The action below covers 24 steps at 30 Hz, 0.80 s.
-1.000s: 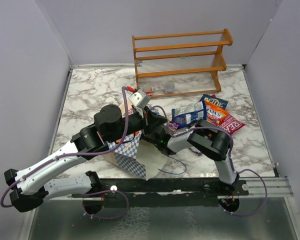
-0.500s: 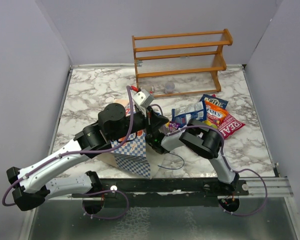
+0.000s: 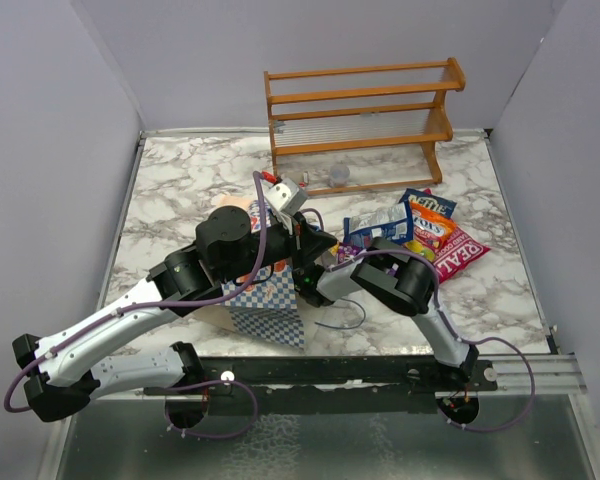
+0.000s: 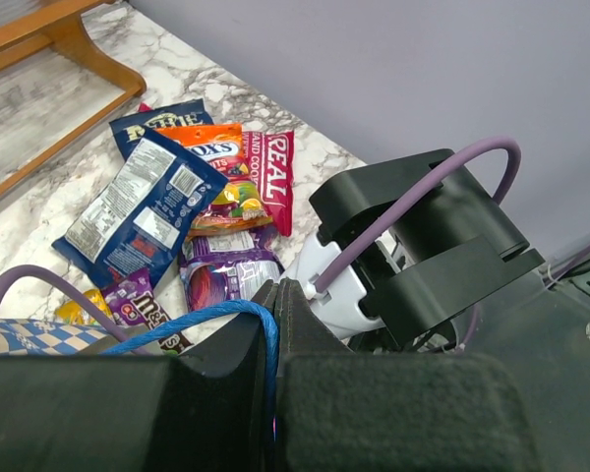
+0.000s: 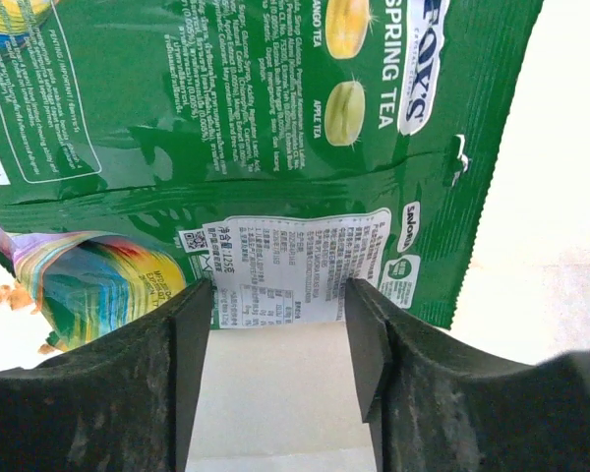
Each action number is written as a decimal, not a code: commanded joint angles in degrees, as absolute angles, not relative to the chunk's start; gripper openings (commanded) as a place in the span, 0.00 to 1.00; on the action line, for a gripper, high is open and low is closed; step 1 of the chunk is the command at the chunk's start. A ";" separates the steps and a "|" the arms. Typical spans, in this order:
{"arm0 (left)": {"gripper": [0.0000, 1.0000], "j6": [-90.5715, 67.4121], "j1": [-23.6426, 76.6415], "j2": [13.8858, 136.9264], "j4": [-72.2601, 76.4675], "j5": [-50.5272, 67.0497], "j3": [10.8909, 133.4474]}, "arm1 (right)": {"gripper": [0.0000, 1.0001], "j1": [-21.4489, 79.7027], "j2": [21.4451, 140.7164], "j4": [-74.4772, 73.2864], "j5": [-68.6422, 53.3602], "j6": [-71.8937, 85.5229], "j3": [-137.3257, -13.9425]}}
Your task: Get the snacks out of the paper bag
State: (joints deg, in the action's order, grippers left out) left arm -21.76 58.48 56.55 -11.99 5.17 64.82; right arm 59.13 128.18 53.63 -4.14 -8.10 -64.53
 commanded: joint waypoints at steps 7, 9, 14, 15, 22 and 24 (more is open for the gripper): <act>0.00 -21.61 58.97 54.63 -8.35 7.04 67.29 | 0.29 58.69 127.86 52.21 -7.99 -5.79 -65.09; 0.00 -21.42 58.97 54.25 -8.46 6.63 67.02 | 0.20 58.67 127.92 51.64 -8.25 -6.13 -65.42; 0.00 -21.38 58.97 53.68 -9.44 5.39 66.85 | 0.02 58.66 126.07 54.44 -7.48 -6.01 -63.01; 0.00 -21.50 58.97 53.67 -10.10 5.15 67.00 | 0.01 58.70 125.33 54.99 -7.38 -6.14 -62.29; 0.00 -21.27 58.97 51.34 -12.34 1.15 66.40 | 0.01 58.66 118.14 56.42 -5.05 -7.82 -55.48; 0.00 -21.24 58.95 50.35 -13.49 -0.16 65.95 | 0.01 58.71 115.91 56.16 -4.45 -8.04 -53.45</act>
State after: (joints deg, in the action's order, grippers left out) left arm -21.69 58.50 53.52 -13.65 2.66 64.82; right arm 59.13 121.40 54.02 -6.42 -7.38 -56.80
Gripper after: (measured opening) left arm 0.011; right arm 0.015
